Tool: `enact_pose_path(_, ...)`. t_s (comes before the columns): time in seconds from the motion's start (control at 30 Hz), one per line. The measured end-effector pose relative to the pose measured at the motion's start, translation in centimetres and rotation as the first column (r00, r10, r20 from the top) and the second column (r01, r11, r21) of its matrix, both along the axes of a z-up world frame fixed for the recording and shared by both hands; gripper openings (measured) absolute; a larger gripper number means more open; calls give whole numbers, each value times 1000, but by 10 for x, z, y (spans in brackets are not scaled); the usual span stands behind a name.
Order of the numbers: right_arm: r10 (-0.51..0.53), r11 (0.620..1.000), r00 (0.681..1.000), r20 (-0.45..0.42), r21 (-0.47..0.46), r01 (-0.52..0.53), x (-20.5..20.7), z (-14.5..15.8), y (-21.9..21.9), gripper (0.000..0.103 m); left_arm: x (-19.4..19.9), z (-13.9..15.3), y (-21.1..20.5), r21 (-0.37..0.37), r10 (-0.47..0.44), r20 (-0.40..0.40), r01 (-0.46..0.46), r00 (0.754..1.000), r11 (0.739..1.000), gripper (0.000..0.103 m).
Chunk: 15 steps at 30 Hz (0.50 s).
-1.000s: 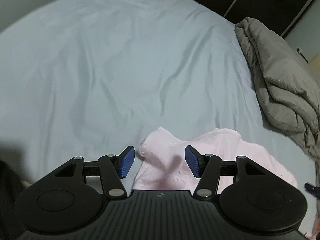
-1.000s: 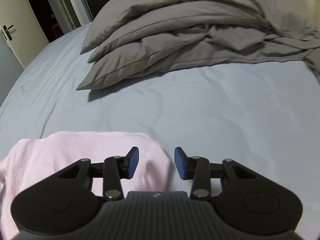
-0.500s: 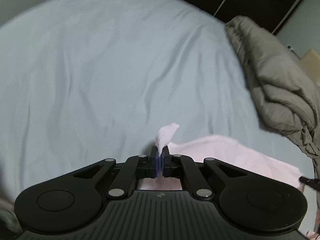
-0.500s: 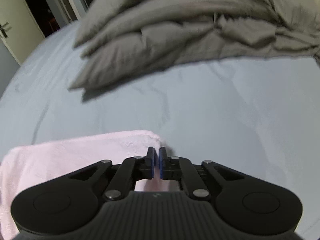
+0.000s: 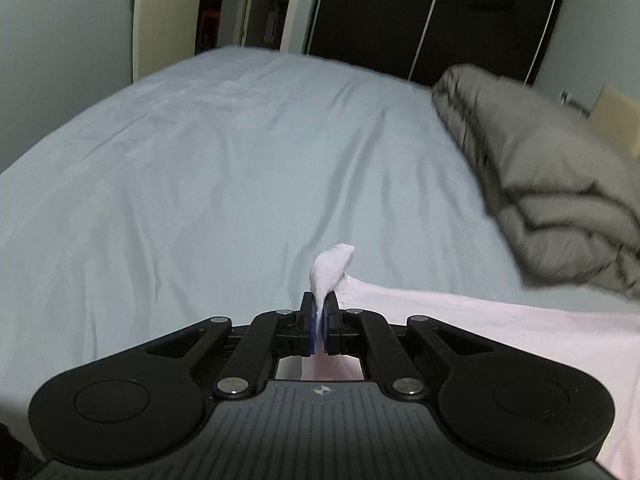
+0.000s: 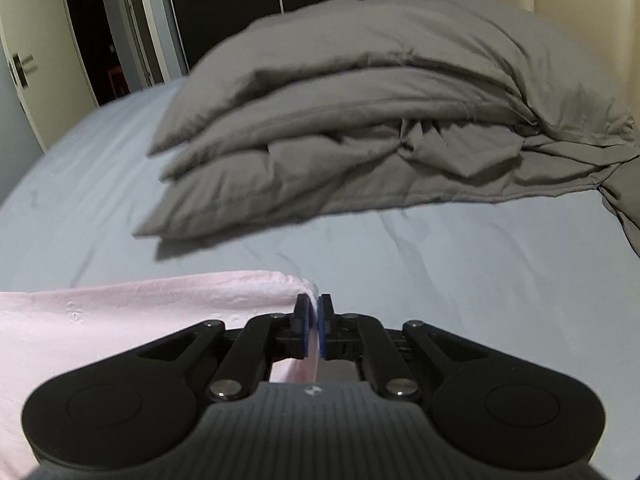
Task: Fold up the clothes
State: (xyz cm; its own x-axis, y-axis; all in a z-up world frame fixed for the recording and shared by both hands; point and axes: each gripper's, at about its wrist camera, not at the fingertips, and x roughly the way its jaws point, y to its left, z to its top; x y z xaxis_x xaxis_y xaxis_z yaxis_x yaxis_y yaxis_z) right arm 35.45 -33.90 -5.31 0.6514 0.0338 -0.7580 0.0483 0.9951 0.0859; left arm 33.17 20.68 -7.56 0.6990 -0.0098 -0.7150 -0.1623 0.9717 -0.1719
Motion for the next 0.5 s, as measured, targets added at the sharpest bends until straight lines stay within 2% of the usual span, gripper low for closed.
enact_pose_path(0.03, 5, 1000, 1000, -14, -9, -5, 2, -7, 1, 7, 3, -6, -3, 19, -2, -18, 2, 1000, 1000, 3)
enact_pose_path(0.1, -4, 999, 999, -35, -38, 2, 5, -18, 3, 12, 4, -13, -5, 52, 6, -45, -4, 999, 999, 15)
enact_pose_path(0.13, -14, 999, 999, -46, -53, 11, 6, -23, 4, 16, 4, -16, -5, 68, 12, -57, -8, 998, 998, 25)
enact_pose_path(0.17, -26, 998, 998, -51, -63, 22, 6, -25, 3, 35, 4, -18, -5, 80, 18, -62, -13, 998, 997, 37)
enact_pose_path(0.2, -38, 997, 998, -48, -67, 34, 5, -26, 1, 49, 1, -16, -4, 87, 22, -60, -16, 998, 996, 44)
enact_pose_path(0.23, -42, 997, 998, -41, -69, 40, 3, -25, -1, 49, -1, -14, -3, 91, 22, -55, -17, 998, 996, 52)
enact_pose_path(0.3, -38, 997, 998, -46, -70, 35, -1, -23, -6, 49, -6, -10, -1, 98, 22, -49, -17, 999, 995, 52)
enact_pose_path(0.5, -52, 999, 994, -95, -18, 51, -38, -8, -20, 47, -34, 8, 0, 79, -17, -98, 25, 995, 997, 52)
